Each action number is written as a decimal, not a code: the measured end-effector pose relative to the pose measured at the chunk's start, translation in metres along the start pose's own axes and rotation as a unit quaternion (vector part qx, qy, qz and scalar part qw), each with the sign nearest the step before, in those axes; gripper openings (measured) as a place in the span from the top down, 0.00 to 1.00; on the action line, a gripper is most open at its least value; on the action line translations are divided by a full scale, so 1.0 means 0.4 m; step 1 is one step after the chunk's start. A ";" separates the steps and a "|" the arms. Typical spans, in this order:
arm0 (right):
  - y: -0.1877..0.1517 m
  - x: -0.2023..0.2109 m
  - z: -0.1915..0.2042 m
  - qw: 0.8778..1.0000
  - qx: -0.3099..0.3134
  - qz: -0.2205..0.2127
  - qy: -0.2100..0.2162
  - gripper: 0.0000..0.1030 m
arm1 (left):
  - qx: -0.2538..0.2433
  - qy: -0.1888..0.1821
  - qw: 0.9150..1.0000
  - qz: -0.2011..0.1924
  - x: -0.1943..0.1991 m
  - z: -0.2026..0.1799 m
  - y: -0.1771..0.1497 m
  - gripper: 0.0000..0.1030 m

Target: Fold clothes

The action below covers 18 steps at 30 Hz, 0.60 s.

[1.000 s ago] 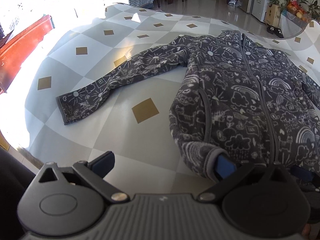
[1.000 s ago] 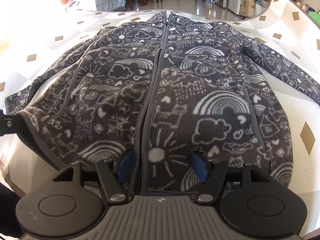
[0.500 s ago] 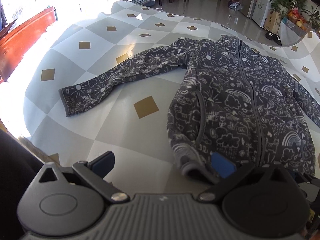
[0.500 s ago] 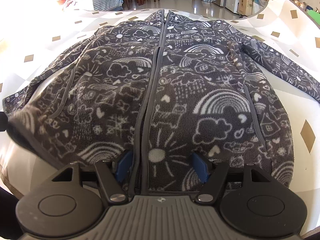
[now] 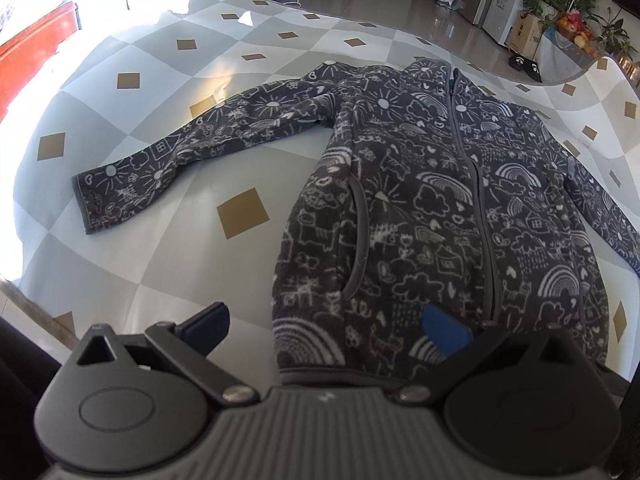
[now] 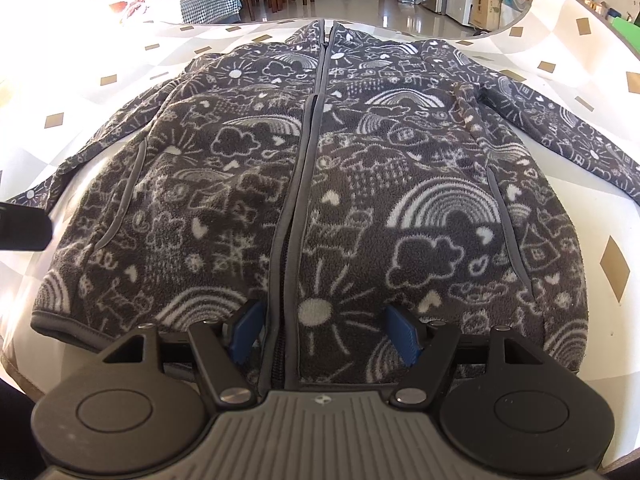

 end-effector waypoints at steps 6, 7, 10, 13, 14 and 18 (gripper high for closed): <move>0.001 0.004 -0.006 1.000 -0.001 -0.002 0.014 0.34 | -0.047 -0.004 0.999 0.002 -0.066 -0.062 0.027 0.00; 0.002 0.005 -0.007 1.000 -0.001 -0.002 0.016 0.34 | -0.051 -0.005 0.999 0.002 -0.076 -0.069 0.033 0.00; 0.003 0.004 -0.011 1.000 -0.003 0.001 0.022 0.34 | -0.063 -0.012 0.998 0.001 -0.108 -0.090 0.050 0.00; 0.001 0.004 -0.010 1.000 0.000 -0.001 0.022 0.34 | -0.072 -0.017 0.997 -0.002 -0.141 -0.110 0.064 0.00; 0.000 0.004 -0.009 1.000 0.002 -0.001 0.022 0.34 | -0.073 -0.021 0.997 -0.002 -0.156 -0.117 0.068 0.00; -0.002 0.004 -0.011 1.000 0.003 -0.002 0.022 0.34 | -0.082 -0.011 0.996 0.028 -0.225 -0.121 0.056 0.00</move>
Point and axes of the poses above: each gripper's, at about its wrist camera, not at the fingertips, and x roughly against the way its jaws point, z to its left, y to its top, the point moved 6 cm from there along -x, roughly the way its jaws point, and after that the axes turned 6 degrees about -z, right-handed, at the moved point
